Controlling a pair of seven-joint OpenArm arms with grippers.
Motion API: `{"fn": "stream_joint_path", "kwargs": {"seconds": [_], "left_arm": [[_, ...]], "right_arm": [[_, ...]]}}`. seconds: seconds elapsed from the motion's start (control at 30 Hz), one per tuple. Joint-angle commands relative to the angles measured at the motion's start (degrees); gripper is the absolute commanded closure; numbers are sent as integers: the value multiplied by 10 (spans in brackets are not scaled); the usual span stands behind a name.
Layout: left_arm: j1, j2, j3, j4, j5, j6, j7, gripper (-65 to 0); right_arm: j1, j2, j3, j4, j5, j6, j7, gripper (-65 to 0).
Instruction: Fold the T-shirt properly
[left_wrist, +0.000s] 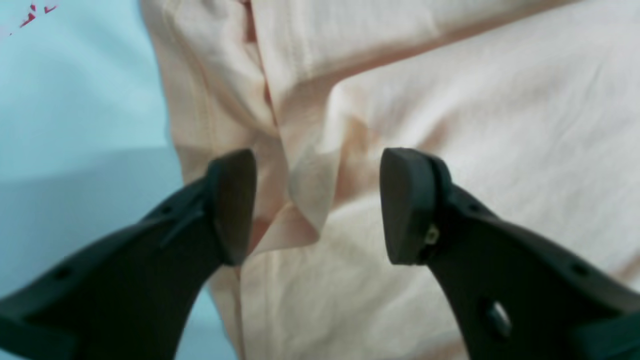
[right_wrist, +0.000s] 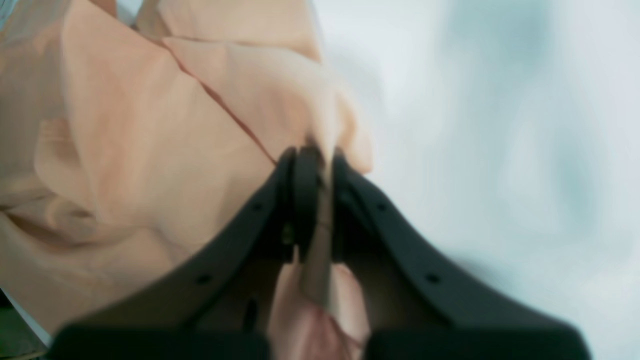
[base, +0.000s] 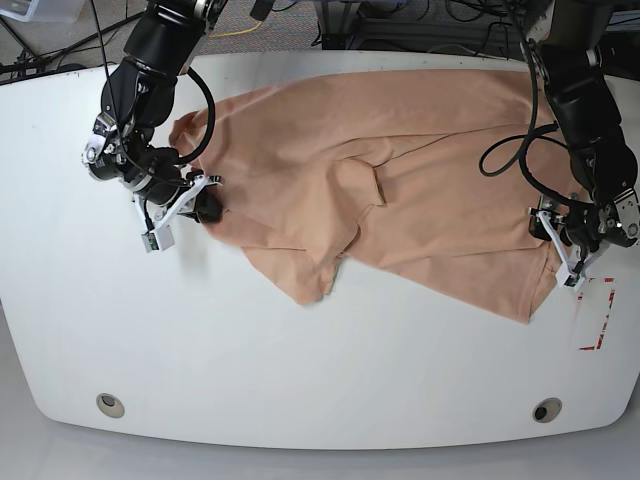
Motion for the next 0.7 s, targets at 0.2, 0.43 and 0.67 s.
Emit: {"fn": "stream_joint_path", "kwargs": {"seconds": [0.2,0.43,0.67], "left_arm": [[-15,-8,9,8,-6,-1,-12,-346],[-16,7,22,8,-5,-1,-12,-346],[-16,7,23,8,-3,-1,-25,-346]], "right_arm": [[11,6,3,10,14,1,11,0],[11,5,3,10,14,1,11,0],[11,5,3,10,14,1,11,0]]}}
